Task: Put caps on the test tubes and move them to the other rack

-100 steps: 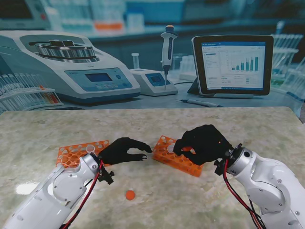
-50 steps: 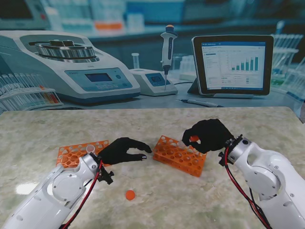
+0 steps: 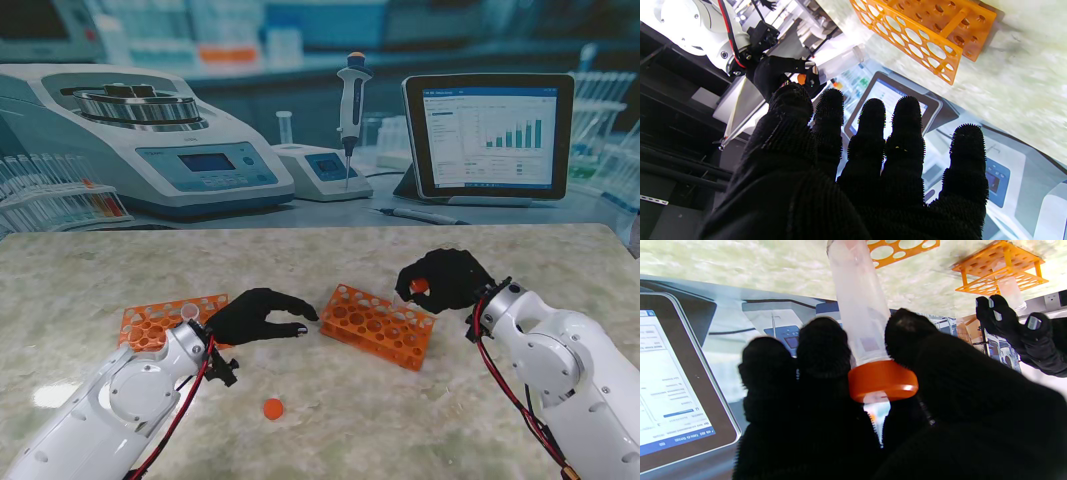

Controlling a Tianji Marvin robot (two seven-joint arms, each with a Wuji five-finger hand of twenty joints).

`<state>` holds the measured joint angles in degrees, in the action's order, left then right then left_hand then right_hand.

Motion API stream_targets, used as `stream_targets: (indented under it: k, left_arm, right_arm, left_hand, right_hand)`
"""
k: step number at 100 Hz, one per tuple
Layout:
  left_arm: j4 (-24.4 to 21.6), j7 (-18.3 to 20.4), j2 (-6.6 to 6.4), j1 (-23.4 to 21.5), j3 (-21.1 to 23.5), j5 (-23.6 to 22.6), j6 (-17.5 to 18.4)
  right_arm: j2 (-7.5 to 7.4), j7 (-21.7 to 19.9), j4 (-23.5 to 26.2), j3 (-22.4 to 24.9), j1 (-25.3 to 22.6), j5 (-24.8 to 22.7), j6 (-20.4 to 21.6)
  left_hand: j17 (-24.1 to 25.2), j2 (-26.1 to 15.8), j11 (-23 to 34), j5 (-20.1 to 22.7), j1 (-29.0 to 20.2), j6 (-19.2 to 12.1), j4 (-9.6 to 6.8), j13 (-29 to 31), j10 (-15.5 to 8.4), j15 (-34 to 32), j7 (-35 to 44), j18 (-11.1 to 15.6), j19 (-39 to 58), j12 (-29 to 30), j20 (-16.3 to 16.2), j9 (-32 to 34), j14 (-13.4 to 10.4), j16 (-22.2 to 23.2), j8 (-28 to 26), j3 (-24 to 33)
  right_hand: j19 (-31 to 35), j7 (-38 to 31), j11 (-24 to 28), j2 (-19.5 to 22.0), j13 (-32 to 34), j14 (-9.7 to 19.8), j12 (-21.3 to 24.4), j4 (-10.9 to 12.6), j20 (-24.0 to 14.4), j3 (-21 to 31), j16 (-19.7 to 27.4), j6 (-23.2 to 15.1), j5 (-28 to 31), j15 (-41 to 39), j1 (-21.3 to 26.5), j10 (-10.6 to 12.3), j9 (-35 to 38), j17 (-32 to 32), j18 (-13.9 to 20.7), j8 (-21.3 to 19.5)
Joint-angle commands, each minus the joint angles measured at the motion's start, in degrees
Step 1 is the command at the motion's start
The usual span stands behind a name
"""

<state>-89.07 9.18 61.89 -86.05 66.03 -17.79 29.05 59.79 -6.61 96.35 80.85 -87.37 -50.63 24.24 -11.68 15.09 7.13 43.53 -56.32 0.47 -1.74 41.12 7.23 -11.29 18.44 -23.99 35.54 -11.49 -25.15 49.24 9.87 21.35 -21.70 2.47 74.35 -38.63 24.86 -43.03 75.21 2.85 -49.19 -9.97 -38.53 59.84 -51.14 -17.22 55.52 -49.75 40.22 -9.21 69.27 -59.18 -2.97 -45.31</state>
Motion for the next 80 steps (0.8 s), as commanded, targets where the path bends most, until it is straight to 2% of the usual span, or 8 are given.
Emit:
stream_targets:
  k: [1, 80]
  left_arm:
    - [-0.15, 0.22, -0.09, -0.05, -0.02, -0.08, 0.04]
    - [-0.17, -0.06, -0.02, -0.06, -0.07, -0.09, 0.18]
  right_arm:
    - [-0.10, -0.55, -0.77, -0.37, 0.06, -0.02, -0.52]
    - [-0.55, -4.35, -3.56, -4.17, 2.62, 0.83, -4.30]
  left_hand:
    - [0.30, -1.26, -0.35, 0.10, 0.27, -2.36, 1.80, -0.98, 0.36, 0.51, 0.93, -1.10, -1.67, 0.76, 2.22, -0.23, 0.17, -0.90, -0.79, -0.81]
    - [0.14, -1.34, -0.29, -0.14, 0.26, -2.55, 1.80, -0.94, 0.33, 0.40, 1.11, -1.07, -1.34, 0.68, 2.00, -0.23, 0.03, -0.74, -0.70, -0.79]
  right_hand:
    - [0.56, -1.25, 6.04, 6.47, -0.28, 0.74, -0.92, 6.27, -1.55, 8.82, 0.06, 1.05, 1.84, -1.73, 7.31, 14.97, 6.04, -0.49, 0.32, -0.65]
    - [0.50, -0.81, 5.96, 6.62, -0.32, 0.65, -0.93, 6.12, -1.69, 8.46, 0.18, 1.36, 1.61, -1.50, 7.60, 14.82, 5.84, -0.50, 0.32, -0.51]
